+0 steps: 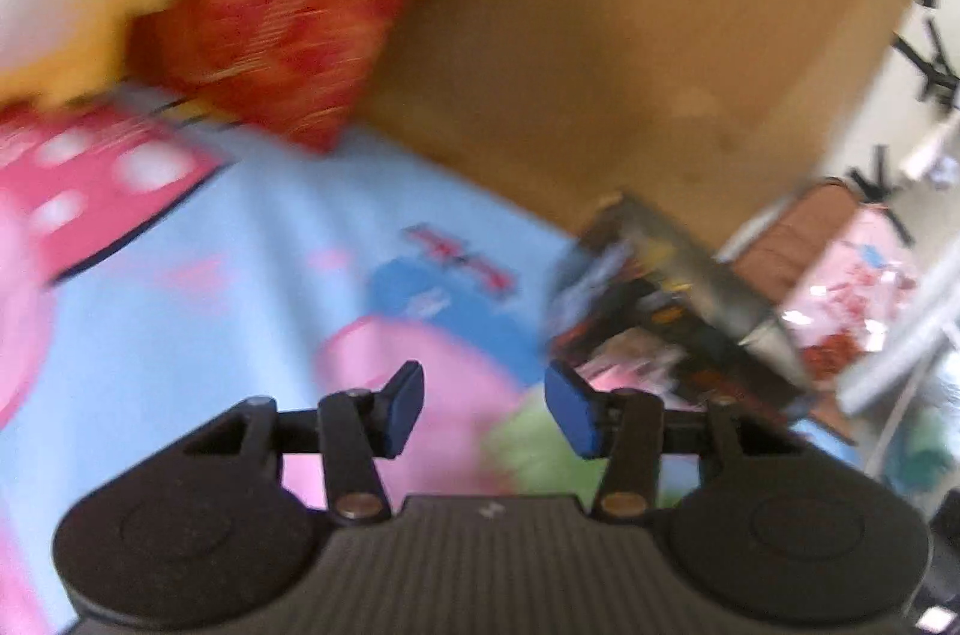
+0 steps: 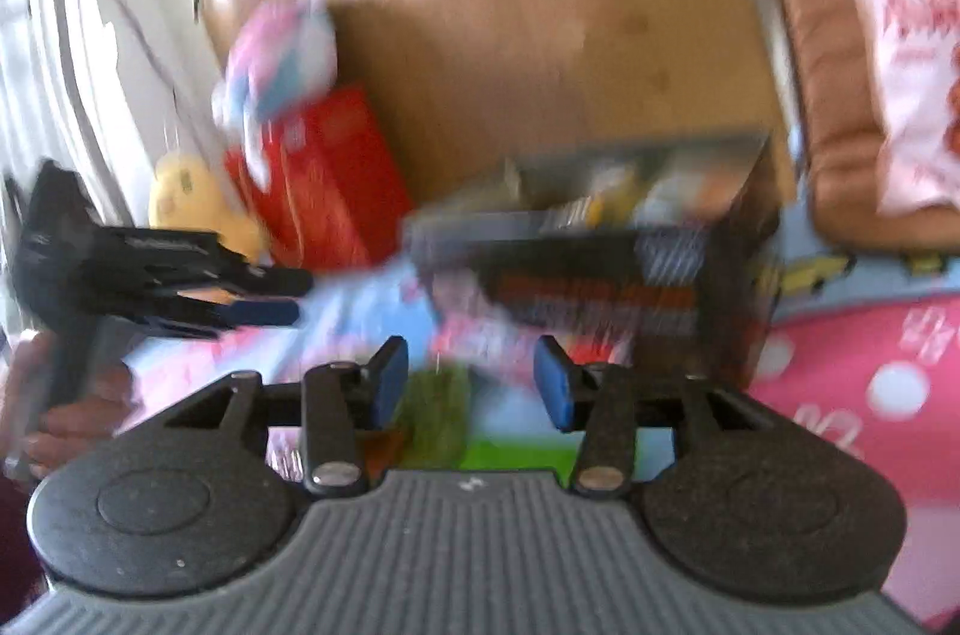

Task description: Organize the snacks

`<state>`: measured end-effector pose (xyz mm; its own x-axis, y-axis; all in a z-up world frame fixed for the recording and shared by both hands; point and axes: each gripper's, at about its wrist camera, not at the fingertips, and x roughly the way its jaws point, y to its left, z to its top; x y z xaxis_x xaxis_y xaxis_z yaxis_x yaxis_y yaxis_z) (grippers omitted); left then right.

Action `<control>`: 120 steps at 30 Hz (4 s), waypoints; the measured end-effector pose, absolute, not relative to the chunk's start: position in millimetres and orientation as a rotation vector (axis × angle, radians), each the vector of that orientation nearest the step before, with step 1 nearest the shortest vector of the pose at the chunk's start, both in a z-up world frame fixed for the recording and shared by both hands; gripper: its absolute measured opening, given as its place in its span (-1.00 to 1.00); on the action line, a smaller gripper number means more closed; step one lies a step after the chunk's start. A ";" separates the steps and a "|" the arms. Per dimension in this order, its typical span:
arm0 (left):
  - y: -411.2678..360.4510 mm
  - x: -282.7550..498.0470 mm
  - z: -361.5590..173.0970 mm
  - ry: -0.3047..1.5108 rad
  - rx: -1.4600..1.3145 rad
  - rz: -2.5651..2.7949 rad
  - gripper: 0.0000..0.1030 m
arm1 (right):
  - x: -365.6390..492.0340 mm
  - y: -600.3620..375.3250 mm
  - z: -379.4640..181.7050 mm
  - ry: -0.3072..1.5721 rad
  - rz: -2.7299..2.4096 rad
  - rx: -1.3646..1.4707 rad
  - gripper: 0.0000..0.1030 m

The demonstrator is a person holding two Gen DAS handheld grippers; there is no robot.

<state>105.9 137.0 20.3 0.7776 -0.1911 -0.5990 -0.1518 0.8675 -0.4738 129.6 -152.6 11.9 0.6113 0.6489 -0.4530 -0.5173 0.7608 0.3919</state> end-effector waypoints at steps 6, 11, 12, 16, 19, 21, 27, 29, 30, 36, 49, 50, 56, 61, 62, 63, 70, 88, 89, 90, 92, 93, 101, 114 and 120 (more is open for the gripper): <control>127.8 53.4 -2.0 0.660 -0.439 0.074 0.00 | 110.4 -128.9 16.3 0.549 0.780 0.091 0.02; 90.4 41.2 -1.0 0.610 -0.206 0.113 0.13 | 115.8 -133.1 12.5 0.572 0.781 0.123 0.13; 85.3 44.0 -1.0 0.621 -0.174 0.121 0.13 | 115.8 -135.3 12.4 0.578 0.776 0.134 0.13; 82.9 49.1 -1.9 0.646 -0.158 0.129 0.14 | 113.1 -143.6 14.9 0.572 0.764 0.165 0.13; 90.5 48.1 -1.8 0.640 -0.199 0.137 0.15 | 111.8 -146.6 16.5 0.560 0.760 0.172 0.13; 91.9 47.3 -2.8 0.638 -0.211 0.137 0.16 | 109.8 -146.5 17.3 0.548 0.755 0.161 0.13; 90.6 48.1 -3.4 0.641 -0.206 0.123 0.27 | 103.0 -141.2 19.5 0.510 0.757 0.100 0.13; 93.1 47.5 -3.2 0.637 -0.222 0.113 0.29 | 101.6 -139.3 19.8 0.498 0.752 0.080 0.13; 95.4 46.9 -3.1 0.634 -0.238 0.105 0.29 | 100.2 -138.0 20.2 0.490 0.750 0.064 0.13; 121.8 41.3 -3.9 0.594 -0.406 0.048 0.29 | 87.3 -124.3 23.3 0.440 0.802 -0.063 0.12; 151.6 34.1 -9.3 0.528 -0.606 -0.094 0.29 | 109.1 -38.8 21.4 0.620 0.852 -0.371 0.11; 153.4 33.9 -10.2 0.527 -0.620 -0.102 0.29 | 111.7 -32.2 18.0 0.642 0.847 -0.406 0.12; 161.6 34.1 -14.0 0.527 -0.682 -0.137 0.30 | 136.0 -39.6 21.2 0.802 0.869 -0.200 -0.28; 156.4 30.0 -9.9 0.496 -0.648 -0.150 0.53 | 146.6 -103.5 17.7 1.053 1.027 0.434 -0.53; 155.5 30.0 -9.4 0.495 -0.643 -0.153 0.53 | 144.6 -117.4 14.5 1.070 1.057 0.546 -0.81; 155.0 30.1 -9.2 0.495 -0.639 -0.147 0.53 | 143.3 -130.9 10.3 1.081 1.055 0.644 -0.79; 148.8 44.8 -10.1 0.570 -0.606 -0.087 0.53 | 105.8 -171.7 21.1 0.839 0.697 0.541 -0.68; 25.5 76.7 27.0 0.693 -0.172 -0.098 0.50 | 27.8 -163.2 31.2 0.641 0.762 0.086 -0.31; 25.8 77.1 29.8 0.697 -0.140 -0.053 0.50 | 27.1 -166.4 32.4 0.635 0.752 0.094 -0.30; 26.8 77.1 32.3 0.698 -0.113 -0.012 0.50 | 27.3 -168.3 33.7 0.629 0.744 0.100 -0.30; 31.1 78.1 40.5 0.689 -0.104 0.035 0.50 | 29.8 -164.7 39.1 0.609 0.740 0.107 -0.30; 33.3 79.5 44.2 0.690 -0.105 0.053 0.50 | 31.5 -160.1 42.2 0.594 0.731 0.103 -0.29; 56.1 77.8 80.1 0.615 -0.153 0.161 0.51 | 71.4 -132.6 73.3 0.564 0.535 0.102 0.04; 84.5 33.0 82.8 0.592 -0.249 0.116 0.51 | 45.6 -136.1 76.3 0.533 0.615 0.103 0.04; 80.1 31.3 58.1 0.671 -0.298 -0.013 0.51 | 25.4 -139.9 41.1 0.747 0.863 0.148 0.04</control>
<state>31.3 80.1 58.1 0.7847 -0.1075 -0.6105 -0.0837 0.9575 -0.2761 25.4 -139.9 41.1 0.4174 0.7342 -0.5355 -0.6353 0.6571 0.4057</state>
